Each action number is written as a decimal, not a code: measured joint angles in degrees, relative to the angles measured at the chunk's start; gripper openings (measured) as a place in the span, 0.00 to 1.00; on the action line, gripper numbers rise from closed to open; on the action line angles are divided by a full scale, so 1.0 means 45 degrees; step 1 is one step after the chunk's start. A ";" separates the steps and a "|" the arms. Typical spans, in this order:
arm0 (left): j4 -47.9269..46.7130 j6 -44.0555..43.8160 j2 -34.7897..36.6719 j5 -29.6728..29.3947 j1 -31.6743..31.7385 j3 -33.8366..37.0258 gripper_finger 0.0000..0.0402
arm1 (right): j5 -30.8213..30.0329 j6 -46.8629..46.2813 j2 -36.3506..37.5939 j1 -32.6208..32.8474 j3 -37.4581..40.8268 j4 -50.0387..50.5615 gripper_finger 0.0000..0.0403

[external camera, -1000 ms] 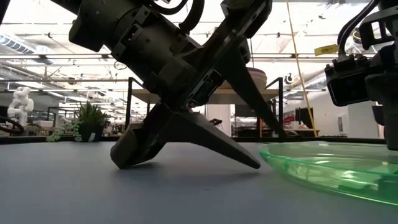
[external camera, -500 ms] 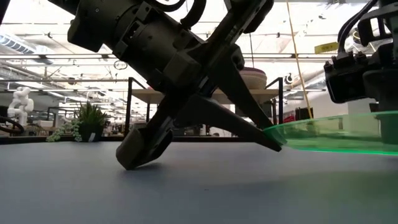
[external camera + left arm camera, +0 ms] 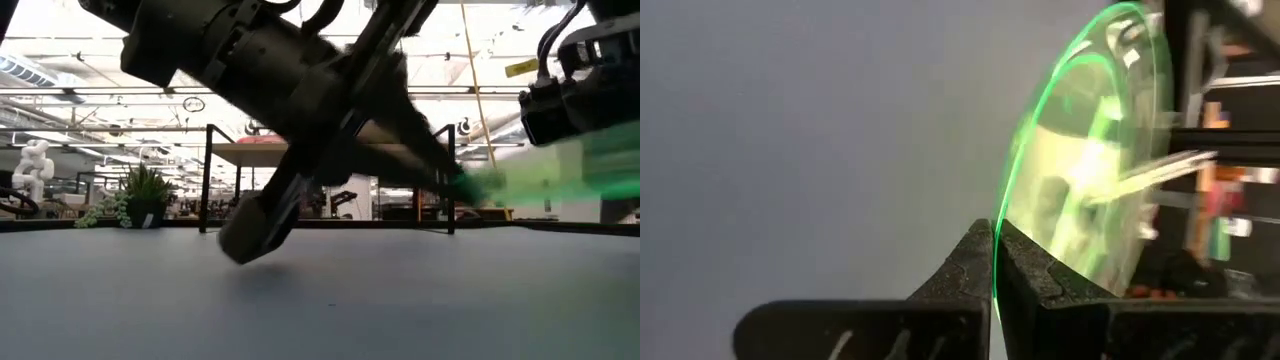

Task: Place and stack plates onto a shelf
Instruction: Stack the green plate on top of the blue plate on the shelf

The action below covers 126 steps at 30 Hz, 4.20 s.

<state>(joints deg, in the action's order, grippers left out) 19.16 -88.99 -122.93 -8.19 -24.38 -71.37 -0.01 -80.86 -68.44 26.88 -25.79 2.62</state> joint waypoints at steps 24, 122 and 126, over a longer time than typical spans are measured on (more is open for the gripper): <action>-0.2226 0.3126 0.4133 0.0024 0.1407 -0.0019 0.00 | -0.2118 0.1238 0.7130 -0.0808 0.0001 0.3135 0.53; -1.4051 1.2306 0.9921 0.2876 1.6057 -0.3832 0.00 | -0.5655 1.2783 0.3354 -0.1570 -0.7022 0.1125 0.00; -1.4432 1.2157 0.9641 0.3390 1.6053 -0.3832 0.00 | -0.5655 1.2920 0.3354 -0.1570 -0.7017 0.1274 0.00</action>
<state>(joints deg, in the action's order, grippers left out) -45.78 -34.28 -79.55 7.07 47.86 -88.62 -25.45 -22.72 -53.34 19.81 -57.36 8.35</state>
